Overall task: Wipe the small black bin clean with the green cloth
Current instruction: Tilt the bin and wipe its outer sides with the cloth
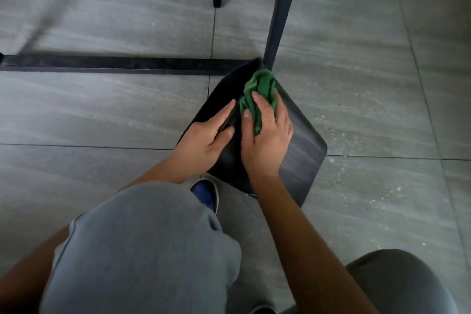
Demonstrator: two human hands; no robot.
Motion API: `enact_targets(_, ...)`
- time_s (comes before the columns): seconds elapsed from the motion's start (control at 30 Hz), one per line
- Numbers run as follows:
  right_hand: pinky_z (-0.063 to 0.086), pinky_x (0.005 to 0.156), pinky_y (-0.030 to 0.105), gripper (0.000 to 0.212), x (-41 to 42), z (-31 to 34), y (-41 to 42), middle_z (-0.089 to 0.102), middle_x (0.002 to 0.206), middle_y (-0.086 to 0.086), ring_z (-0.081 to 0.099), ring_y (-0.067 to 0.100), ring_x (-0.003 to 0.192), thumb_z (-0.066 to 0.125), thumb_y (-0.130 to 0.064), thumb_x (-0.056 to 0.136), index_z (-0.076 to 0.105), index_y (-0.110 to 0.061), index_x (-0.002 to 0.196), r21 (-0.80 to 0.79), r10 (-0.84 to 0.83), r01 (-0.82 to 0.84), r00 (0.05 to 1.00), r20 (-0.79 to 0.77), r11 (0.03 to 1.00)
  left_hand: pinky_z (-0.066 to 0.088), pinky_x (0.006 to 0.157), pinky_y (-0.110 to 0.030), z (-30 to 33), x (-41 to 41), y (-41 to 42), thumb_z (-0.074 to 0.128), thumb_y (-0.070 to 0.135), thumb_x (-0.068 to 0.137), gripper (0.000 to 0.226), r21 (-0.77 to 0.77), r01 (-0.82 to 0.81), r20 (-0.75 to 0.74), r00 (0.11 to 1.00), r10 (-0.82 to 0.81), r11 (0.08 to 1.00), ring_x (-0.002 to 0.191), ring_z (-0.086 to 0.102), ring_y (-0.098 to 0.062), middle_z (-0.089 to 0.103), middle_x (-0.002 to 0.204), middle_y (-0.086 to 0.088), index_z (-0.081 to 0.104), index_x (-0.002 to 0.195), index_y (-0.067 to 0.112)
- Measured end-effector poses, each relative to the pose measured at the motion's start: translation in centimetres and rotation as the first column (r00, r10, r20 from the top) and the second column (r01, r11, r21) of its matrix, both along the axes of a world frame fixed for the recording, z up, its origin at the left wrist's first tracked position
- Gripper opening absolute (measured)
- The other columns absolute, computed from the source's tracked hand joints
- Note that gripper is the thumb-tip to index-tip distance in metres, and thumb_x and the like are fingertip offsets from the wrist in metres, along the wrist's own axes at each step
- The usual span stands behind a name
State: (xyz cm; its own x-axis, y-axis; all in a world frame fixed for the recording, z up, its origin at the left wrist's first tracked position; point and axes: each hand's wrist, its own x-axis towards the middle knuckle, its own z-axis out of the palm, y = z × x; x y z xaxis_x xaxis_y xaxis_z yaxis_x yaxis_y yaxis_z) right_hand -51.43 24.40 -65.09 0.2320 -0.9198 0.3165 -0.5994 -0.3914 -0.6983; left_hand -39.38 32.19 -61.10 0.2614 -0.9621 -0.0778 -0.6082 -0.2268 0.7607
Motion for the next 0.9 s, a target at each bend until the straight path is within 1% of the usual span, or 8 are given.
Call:
enact_targets(0.07,0.043,0.112,0.054,0.040,-3.9,-3.7,-2.1,0.056,0.149,0.015,0.056,0.038,0.133,0.054,-0.039,0.099,0.067,-0.023,0.133,0.048,-0.133,0.136,0.989,-0.058,0.990,0.050,0.082,-0.019,-0.1,0.3,0.5,0.049,0.028,0.105,0.056,0.035,-0.047,-0.047,0.998,0.048,0.998,0.089,0.065,0.002,0.072,0.103,0.004,0.030,0.157,0.026)
enact_targets(0.13,0.048,0.103,0.058,0.047,-9.4,-6.4,-3.6,0.058,0.145,0.017,0.058,0.040,0.128,0.050,-0.044,0.094,0.067,-0.021,0.132,0.259,-0.351,0.349,0.936,-0.040,0.901,0.046,0.108,-0.030,-0.2,0.6,0.7,0.048,0.027,0.105,0.055,0.058,-0.055,-0.137,0.989,0.063,0.997,0.126,0.057,-0.004,0.062,0.138,0.002,0.029,0.157,0.028)
enact_targets(0.2,0.048,0.104,0.058,0.050,-11.0,-6.4,-3.6,0.057,0.146,0.016,0.055,0.038,0.131,0.049,-0.041,0.090,0.067,-0.017,0.131,0.389,-0.439,0.410,0.898,-0.017,0.825,0.039,0.116,-0.033,-0.2,0.8,0.5,0.047,0.023,0.106,0.054,0.070,-0.056,-0.185,0.980,0.069,0.996,0.137,0.048,-0.007,0.052,0.150,0.004,0.030,0.157,0.027)
enact_targets(0.4,0.030,0.119,0.042,0.039,-0.5,-0.5,1.7,0.050,0.155,0.007,0.045,0.028,0.145,0.057,-0.028,0.098,0.063,-0.027,0.137,0.043,0.076,-0.077,0.997,0.023,0.996,0.042,0.114,-0.040,-0.7,0.2,0.1,0.049,0.025,0.104,0.057,0.042,-0.057,-0.145,0.987,0.063,0.997,0.136,0.053,-0.015,0.054,0.148,-0.004,0.028,0.158,0.023)
enact_targets(0.53,0.038,0.114,0.052,0.038,-8.1,-6.4,-1.9,0.049,0.154,0.013,0.048,0.037,0.139,0.051,-0.037,0.101,0.062,-0.025,0.136,0.158,-0.187,0.210,0.971,-0.150,0.965,0.051,0.104,-0.032,-1.2,0.6,1.1,0.048,0.032,0.104,0.056,0.088,-0.116,-0.194,0.972,0.131,0.989,0.118,0.064,-0.015,0.066,0.130,-0.001,0.028,0.157,0.034)
enact_targets(0.6,0.037,0.112,0.059,0.037,-13.2,-8.3,-3.5,0.044,0.156,0.015,0.044,0.043,0.138,0.049,-0.031,0.104,0.057,-0.021,0.139,0.355,-0.373,0.434,0.899,-0.231,0.828,0.045,0.102,-0.016,-0.8,0.4,0.6,0.048,0.021,0.105,0.054,0.061,-0.104,-0.189,0.975,0.114,0.993,0.121,0.059,-0.002,0.061,0.134,0.009,0.031,0.157,0.027)
enact_targets(0.7,0.042,0.109,0.055,0.033,-15.2,-8.2,-3.2,0.047,0.148,0.014,0.049,0.042,0.131,0.048,-0.018,0.104,0.055,-0.016,0.136,0.504,-0.440,0.521,0.853,-0.281,0.689,0.048,0.104,-0.025,-0.8,0.7,-0.3,0.049,0.020,0.105,0.054,0.049,-0.101,-0.173,0.979,0.108,0.994,0.119,0.062,-0.012,0.063,0.131,0.002,0.032,0.156,0.027)
enact_targets(0.9,0.044,0.097,0.028,0.036,-13.9,-0.9,-5.2,0.057,0.138,0.008,0.060,0.026,0.122,0.059,-0.012,0.098,0.058,-0.013,0.134,0.274,-0.349,0.345,0.937,-0.037,0.898,0.043,0.106,-0.017,-1.3,1.1,-0.1,0.049,0.021,0.105,0.053,0.054,-0.159,-0.198,0.966,0.166,0.986,0.120,0.055,0.005,0.057,0.139,0.009,0.034,0.156,0.023)
